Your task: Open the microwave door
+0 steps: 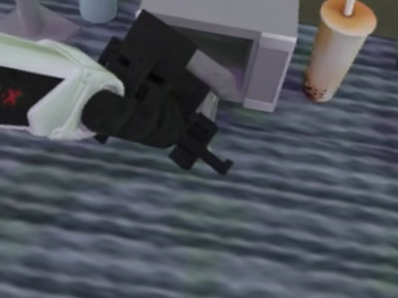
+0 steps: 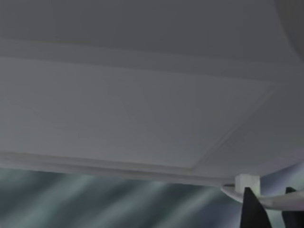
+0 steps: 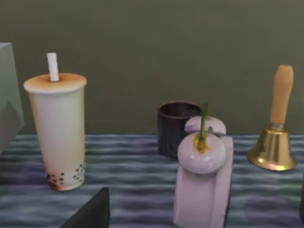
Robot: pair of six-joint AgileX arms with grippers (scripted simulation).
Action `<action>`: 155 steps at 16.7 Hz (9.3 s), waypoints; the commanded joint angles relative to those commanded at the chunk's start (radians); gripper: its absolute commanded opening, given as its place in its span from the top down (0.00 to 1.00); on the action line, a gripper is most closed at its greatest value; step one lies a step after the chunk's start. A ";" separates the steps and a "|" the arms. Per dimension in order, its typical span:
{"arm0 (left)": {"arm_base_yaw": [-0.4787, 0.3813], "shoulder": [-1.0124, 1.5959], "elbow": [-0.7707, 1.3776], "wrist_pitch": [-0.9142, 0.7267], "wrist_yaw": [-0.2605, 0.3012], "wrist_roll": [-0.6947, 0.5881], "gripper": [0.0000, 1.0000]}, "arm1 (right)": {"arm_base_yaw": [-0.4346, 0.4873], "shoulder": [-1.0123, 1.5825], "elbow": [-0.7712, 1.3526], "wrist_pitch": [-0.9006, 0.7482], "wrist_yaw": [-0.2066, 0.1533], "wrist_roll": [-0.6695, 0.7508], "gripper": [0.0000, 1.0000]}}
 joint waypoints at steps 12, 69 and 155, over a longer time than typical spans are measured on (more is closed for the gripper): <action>0.000 0.000 0.000 0.000 0.000 0.000 1.00 | 0.000 0.000 0.000 0.000 0.000 0.000 0.00; 0.048 -0.039 -0.046 -0.007 0.094 0.112 1.00 | 0.000 0.000 0.000 0.000 0.000 0.000 0.00; 0.140 -0.081 -0.087 -0.058 0.253 0.315 1.00 | 0.000 0.000 0.000 0.000 0.000 0.000 0.00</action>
